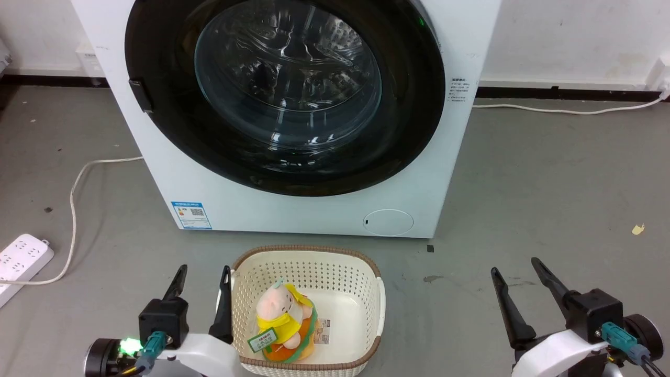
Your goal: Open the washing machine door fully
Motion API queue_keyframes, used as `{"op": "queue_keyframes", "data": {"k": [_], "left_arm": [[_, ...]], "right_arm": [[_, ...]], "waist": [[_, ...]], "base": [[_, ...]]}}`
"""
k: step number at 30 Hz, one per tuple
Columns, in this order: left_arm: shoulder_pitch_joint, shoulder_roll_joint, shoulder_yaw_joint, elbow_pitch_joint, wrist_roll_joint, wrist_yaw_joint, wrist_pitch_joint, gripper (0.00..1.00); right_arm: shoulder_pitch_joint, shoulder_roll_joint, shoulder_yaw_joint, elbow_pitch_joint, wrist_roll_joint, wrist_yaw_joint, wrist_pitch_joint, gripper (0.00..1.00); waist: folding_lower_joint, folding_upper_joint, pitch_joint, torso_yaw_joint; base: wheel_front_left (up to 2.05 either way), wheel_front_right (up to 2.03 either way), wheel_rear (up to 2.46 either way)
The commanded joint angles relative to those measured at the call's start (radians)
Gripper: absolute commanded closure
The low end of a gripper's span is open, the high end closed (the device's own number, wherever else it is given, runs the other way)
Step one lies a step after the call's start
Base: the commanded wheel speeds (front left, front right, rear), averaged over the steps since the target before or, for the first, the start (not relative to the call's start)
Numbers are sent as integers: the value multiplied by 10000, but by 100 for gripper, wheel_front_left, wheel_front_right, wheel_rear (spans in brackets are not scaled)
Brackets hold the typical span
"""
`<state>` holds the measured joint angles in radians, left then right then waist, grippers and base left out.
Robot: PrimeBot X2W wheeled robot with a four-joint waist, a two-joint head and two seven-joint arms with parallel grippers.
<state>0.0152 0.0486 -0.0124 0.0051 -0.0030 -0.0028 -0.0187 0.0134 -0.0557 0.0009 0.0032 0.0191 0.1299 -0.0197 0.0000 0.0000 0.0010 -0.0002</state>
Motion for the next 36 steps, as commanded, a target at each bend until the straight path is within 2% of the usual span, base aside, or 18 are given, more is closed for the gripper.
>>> {"op": "queue_keyframes", "data": {"k": [1, 18, 26, 36], "left_arm": [[-22, 3, -2, 23, -69, 19, -91, 0], [-442, 5, -197, -150, -150, 71, -467, 0], [-791, 6, -325, -326, -120, 97, -655, 0], [-1120, 8, -532, -408, -239, 177, -864, 0]], "right_arm": [[-54, 6, -14, 42, 86, 1, -83, 0], [-1177, -523, 134, 115, 1847, 2, -250, 0], [-2385, -808, 76, 239, 3165, 3, 115, 0], [-3935, -816, -335, 846, 4582, 3, 402, 0]], "waist": [[0, 0, 7, 3], [0, 0, 719, 153], [0, 0, 1336, 289], [0, 0, 1963, 475]], "base": [[0, 0, 0], [0, 0, 0], [0, 0, 0], [0, 0, 0]]}}
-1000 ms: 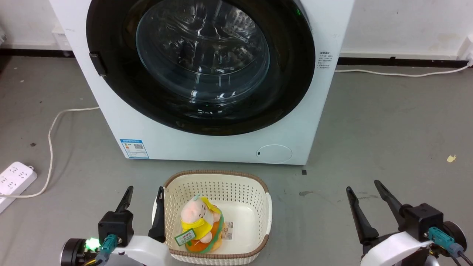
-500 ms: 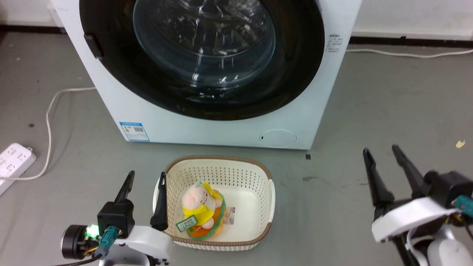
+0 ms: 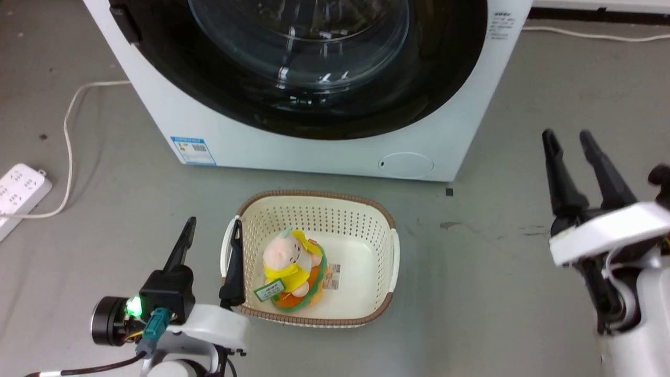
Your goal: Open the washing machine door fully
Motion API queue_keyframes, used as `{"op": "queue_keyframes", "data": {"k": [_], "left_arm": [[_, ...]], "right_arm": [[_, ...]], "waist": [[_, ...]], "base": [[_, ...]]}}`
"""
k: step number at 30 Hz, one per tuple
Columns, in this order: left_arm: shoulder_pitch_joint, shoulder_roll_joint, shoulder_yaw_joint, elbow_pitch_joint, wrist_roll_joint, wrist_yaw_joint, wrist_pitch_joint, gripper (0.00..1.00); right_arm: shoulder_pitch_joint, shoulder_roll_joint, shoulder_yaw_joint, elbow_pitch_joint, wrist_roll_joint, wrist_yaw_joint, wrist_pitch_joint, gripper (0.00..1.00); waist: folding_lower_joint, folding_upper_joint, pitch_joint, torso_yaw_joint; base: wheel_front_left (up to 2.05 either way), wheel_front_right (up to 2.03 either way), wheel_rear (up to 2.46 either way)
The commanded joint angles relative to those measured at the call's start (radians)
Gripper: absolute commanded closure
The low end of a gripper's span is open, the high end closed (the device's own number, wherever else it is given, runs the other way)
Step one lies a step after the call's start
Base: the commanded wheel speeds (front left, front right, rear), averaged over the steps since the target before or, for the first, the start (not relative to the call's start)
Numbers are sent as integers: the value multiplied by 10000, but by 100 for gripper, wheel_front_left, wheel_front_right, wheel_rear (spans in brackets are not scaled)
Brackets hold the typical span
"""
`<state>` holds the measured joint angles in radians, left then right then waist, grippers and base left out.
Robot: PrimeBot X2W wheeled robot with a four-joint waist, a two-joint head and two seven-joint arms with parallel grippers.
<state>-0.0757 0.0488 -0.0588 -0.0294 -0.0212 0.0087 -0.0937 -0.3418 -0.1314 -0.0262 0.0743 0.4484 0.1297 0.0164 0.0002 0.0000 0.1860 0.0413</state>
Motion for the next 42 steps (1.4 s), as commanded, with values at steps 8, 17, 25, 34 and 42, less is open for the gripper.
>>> {"op": "queue_keyframes", "data": {"k": [8, 17, 25, 34, 42], "left_arm": [[-421, 7, -215, -120, -153, 151, -281, 0], [-694, 8, -366, -244, -312, 207, -469, 0], [-893, 8, -660, -311, -408, 298, -615, 0], [-1182, 10, -1063, -408, -562, 410, -844, 0], [-1395, 10, -1325, -419, -678, 472, -1011, 0]], "right_arm": [[-1859, 147, -622, 1326, 1439, 6, 497, 100], [-3924, 70, -1197, 3303, 2441, 6, 1254, 100], [-5503, -162, -1516, 4843, 3071, 7, 1906, 100], [-7909, -855, -1787, 7200, 3833, 7, 3064, 100], [-9388, -1210, -1955, 8546, 4485, 8, 3885, 100]], "waist": [[-2, 0, 571, 232], [-2, 0, 1158, 463], [-2, 0, 1611, 675], [-2, 0, 2273, 1121], [-2, 0, 2691, 1383]], "base": [[0, 0, 0], [0, 0, 0], [0, 0, 0], [0, 0, 0], [0, 0, 0]]}}
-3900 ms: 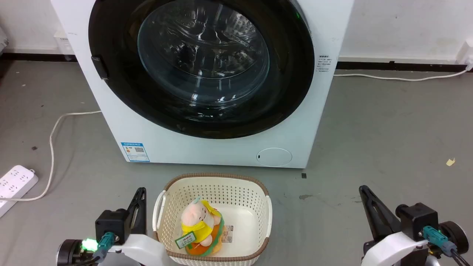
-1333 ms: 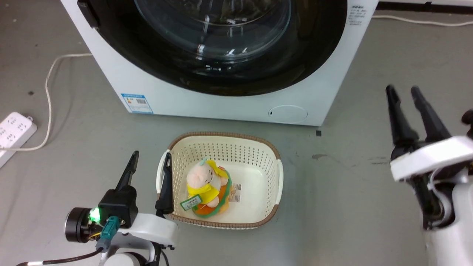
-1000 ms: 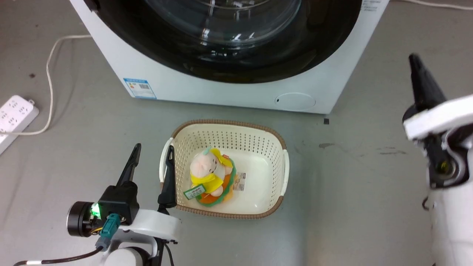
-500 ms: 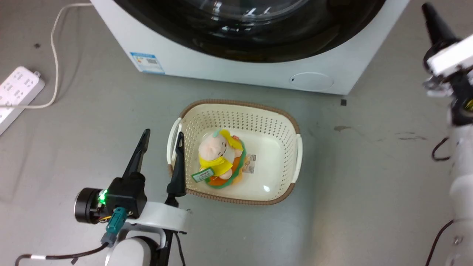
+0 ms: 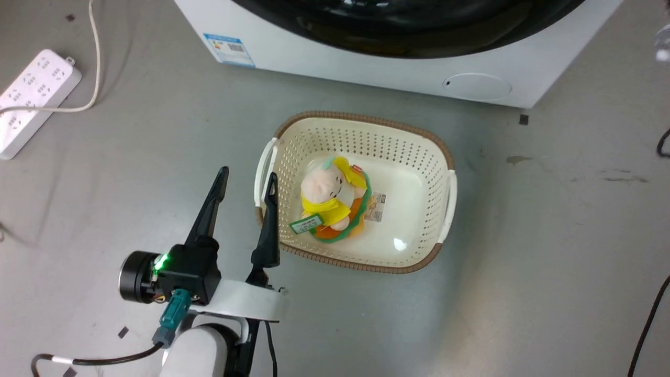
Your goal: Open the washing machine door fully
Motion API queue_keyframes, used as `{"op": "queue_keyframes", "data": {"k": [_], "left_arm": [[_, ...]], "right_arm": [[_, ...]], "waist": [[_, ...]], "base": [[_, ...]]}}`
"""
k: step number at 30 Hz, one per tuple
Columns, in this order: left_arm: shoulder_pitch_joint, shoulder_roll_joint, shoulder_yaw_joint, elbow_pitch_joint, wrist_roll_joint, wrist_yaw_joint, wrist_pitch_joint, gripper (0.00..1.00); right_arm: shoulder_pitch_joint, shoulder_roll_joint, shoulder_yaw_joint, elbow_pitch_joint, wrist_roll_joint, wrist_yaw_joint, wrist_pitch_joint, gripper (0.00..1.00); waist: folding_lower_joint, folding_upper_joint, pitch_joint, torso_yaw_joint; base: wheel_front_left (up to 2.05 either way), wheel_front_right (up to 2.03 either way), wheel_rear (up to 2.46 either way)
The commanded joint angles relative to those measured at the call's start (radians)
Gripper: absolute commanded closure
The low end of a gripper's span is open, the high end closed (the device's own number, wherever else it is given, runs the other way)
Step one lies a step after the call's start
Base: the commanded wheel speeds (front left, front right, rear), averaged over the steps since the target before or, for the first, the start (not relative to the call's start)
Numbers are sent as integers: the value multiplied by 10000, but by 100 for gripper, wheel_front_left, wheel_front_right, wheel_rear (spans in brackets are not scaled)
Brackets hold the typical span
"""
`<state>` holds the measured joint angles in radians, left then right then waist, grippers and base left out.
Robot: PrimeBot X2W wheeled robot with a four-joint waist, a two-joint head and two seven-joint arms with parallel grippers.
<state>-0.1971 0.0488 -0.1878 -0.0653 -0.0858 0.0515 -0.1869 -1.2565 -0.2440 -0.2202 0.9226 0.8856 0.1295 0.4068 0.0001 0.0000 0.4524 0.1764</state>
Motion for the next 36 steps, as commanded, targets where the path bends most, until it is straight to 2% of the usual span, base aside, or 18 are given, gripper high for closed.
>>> {"op": "queue_keyframes", "data": {"k": [1, 12, 15, 21, 29, 36], "left_arm": [[-209, 11, -75, -65, -50, 60, -100, 0], [-483, 12, -368, -104, -251, 182, -330, 0], [-648, 12, -454, -123, -307, 236, -435, 0], [-789, 13, -532, -125, -391, 297, -560, 0], [-654, 14, -595, 58, -424, 307, -727, 0], [-83, 14, -661, 452, -446, 185, -749, 0]], "right_arm": [[-420, -133, -72, 223, 230, 10, 101, 100], [-2239, -559, -508, 1597, 1243, 10, 1401, 100], [-2650, -641, -796, 2123, 1713, 11, 2194, 100], [-2817, -730, -1014, 2742, 2083, 11, 3074, 100], [-2209, -601, -796, 3424, 2349, 12, 4127, 100], [-379, 215, -520, 2524, 2511, 12, 4653, 100]], "waist": [[-1, 0, 74, 66], [-1, 0, 654, 380], [-1, 0, 860, 478], [-1, 0, 856, 538], [-1, 0, 89, 450], [-1, 0, -1157, 171]], "base": [[0, 0, 0], [0, 0, 0], [0, 0, 0], [0, 0, 0], [0, 0, 0], [0, 0, 0]]}}
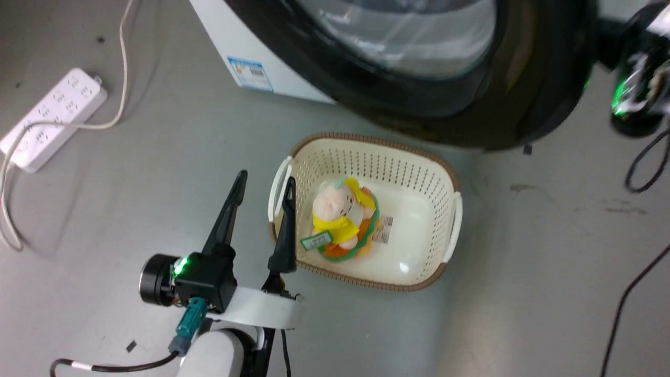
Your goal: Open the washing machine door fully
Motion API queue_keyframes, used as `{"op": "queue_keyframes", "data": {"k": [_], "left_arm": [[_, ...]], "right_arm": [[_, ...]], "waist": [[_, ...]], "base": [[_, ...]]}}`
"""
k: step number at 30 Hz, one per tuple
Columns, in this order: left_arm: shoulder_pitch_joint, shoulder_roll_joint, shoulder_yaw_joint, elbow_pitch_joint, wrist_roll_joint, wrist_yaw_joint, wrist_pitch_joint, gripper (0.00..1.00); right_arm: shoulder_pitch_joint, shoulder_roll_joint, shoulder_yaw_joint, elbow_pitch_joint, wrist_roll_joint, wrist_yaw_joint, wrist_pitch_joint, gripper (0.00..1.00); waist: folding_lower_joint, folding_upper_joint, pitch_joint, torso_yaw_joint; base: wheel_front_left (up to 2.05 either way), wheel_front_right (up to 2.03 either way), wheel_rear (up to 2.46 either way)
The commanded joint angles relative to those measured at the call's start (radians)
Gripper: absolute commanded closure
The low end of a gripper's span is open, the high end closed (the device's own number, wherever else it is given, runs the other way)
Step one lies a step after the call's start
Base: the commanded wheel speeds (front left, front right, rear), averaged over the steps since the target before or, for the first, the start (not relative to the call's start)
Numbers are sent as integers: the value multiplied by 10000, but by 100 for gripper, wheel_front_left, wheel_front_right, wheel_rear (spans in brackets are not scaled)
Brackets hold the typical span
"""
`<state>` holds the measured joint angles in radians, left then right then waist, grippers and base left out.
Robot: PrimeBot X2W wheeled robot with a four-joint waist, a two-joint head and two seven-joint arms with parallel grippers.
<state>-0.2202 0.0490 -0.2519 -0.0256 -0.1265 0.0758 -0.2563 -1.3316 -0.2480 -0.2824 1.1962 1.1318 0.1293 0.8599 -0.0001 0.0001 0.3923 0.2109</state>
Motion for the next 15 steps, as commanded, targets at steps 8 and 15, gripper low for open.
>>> {"op": "queue_keyframes", "data": {"k": [8, 15], "left_arm": [[754, 12, 88, 306, 21, -251, -55, 0], [1440, 12, 239, 381, -1, -400, -55, 0]], "right_arm": [[2990, 1441, 362, -2013, 462, 14, 1130, 100], [5301, 1966, 1099, -3628, 1303, 14, 2130, 100]], "waist": [[1, -1, -1749, -184], [1, -1, -2512, -48]], "base": [[0, 0, 0], [0, 0, 0]]}}
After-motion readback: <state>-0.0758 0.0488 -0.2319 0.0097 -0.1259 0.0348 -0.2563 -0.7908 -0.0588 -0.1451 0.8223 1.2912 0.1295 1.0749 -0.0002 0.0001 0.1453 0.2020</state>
